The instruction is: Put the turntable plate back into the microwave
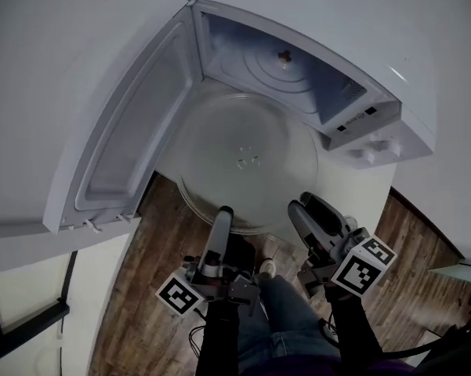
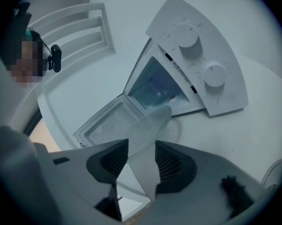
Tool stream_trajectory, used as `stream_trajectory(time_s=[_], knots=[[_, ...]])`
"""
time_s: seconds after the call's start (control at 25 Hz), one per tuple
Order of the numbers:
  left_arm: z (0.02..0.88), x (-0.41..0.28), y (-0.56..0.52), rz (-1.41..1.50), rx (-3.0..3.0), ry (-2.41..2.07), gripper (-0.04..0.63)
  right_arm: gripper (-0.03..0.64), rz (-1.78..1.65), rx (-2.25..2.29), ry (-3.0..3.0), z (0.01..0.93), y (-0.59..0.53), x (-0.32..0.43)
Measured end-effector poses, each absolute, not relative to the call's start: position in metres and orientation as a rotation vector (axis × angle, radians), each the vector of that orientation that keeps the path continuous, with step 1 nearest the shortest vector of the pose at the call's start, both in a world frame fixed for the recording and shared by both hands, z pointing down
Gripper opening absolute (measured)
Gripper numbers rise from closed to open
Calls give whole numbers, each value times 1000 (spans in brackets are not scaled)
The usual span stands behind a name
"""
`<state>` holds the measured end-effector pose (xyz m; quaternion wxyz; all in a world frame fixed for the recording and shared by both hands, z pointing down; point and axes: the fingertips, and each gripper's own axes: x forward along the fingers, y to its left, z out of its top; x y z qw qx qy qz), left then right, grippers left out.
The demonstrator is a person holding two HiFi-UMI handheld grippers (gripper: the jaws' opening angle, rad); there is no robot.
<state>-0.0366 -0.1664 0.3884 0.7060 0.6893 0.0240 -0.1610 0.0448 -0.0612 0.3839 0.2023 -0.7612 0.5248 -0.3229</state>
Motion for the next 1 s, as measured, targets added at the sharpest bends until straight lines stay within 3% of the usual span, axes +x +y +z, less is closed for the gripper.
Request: stream_trajectory(time_s=[1.0], knots=[[393,46,-224,-286,1471,242,84,170,-1016,-2381,1332,408,-81,66]])
